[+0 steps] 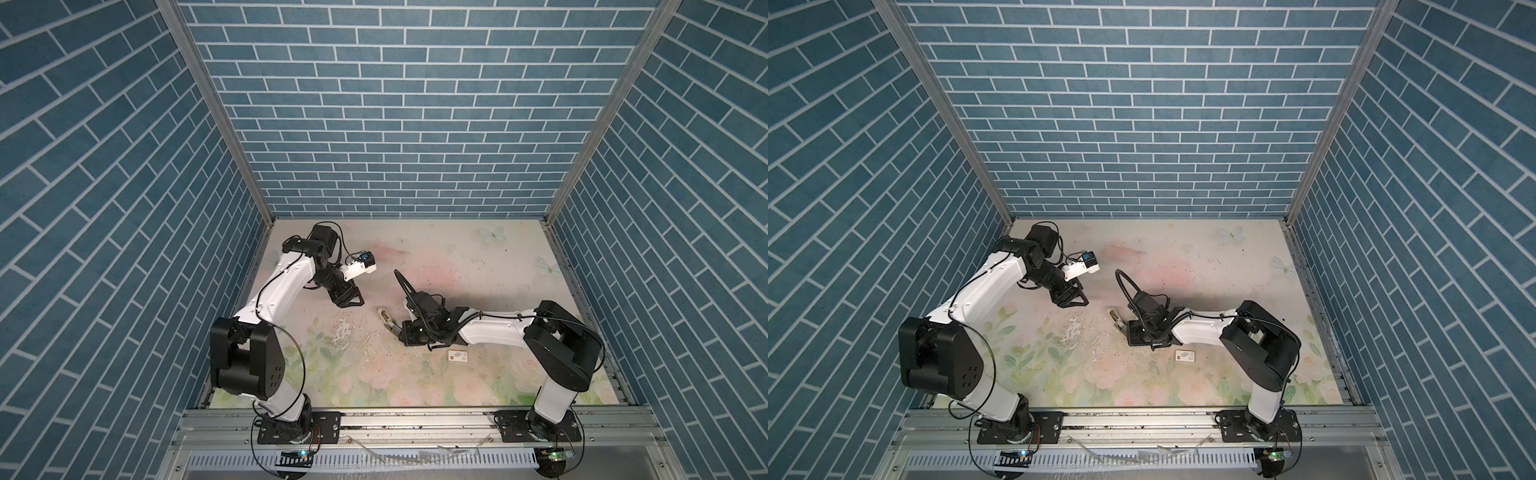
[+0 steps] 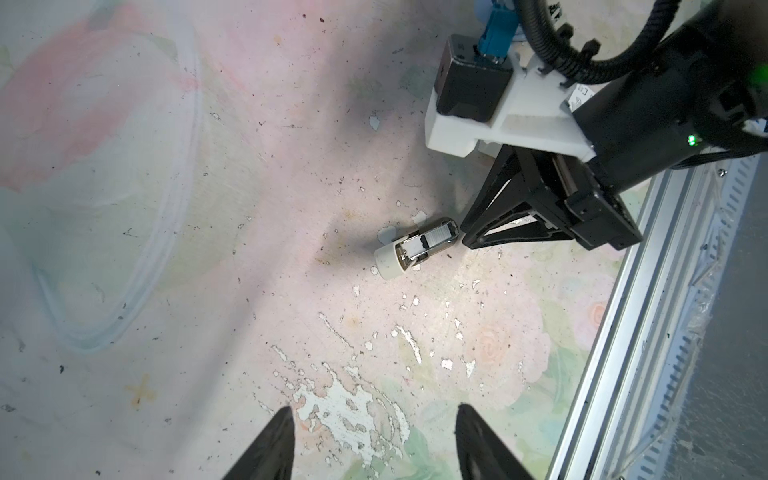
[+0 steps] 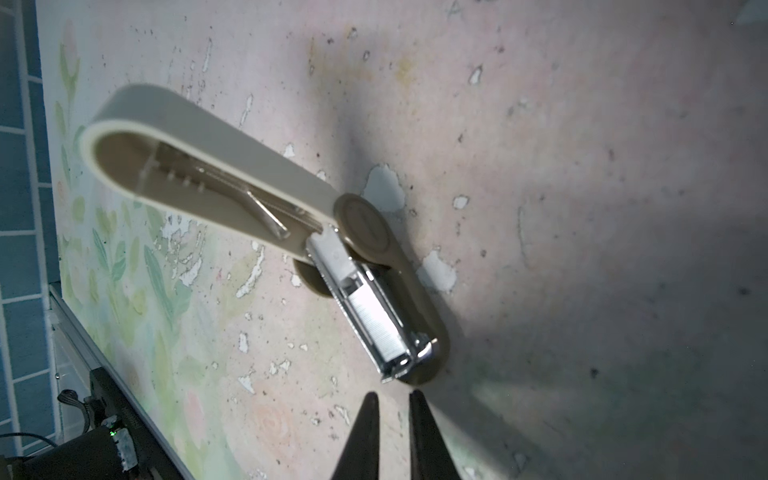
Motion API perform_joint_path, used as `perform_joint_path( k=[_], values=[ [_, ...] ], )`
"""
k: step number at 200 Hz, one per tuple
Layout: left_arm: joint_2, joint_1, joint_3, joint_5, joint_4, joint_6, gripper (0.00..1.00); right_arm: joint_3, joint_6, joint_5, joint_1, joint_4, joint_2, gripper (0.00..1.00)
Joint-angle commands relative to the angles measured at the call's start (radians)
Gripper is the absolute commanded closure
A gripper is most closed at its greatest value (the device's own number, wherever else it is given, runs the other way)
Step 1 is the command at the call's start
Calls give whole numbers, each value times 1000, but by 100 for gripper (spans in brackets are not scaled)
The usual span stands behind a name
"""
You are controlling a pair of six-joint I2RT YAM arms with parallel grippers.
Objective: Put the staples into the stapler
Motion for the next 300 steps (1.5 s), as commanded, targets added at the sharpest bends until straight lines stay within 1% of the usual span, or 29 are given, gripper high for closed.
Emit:
perform_joint_path(
  k=[1, 59, 106, 149, 183, 223, 258, 300],
  values=[
    [15, -1, 33, 39, -17, -24, 38, 15, 16, -24, -14, -13, 21, 84],
    [7, -1, 39, 46, -23, -38, 40, 37, -18, -32, -37, -43, 49, 86],
    [3, 0, 25, 24, -14, -41, 41, 54, -34, -50, -59, -47, 69, 86],
    [-5, -7, -21, -39, 15, 1, 45, 78, -64, -65, -83, -70, 93, 86],
    [-21, -23, -67, -69, 35, 30, 47, 108, -88, -82, -99, -97, 113, 87],
    [-14, -44, -96, -63, 25, 49, 49, 148, -113, -103, -103, -134, 132, 86],
    [-27, -44, -115, -65, 11, 45, 47, 160, -119, -104, -105, -152, 120, 85],
    [-109, -38, -165, -74, 2, 39, 45, 173, -123, -106, -114, -165, 85, 84]
  ],
)
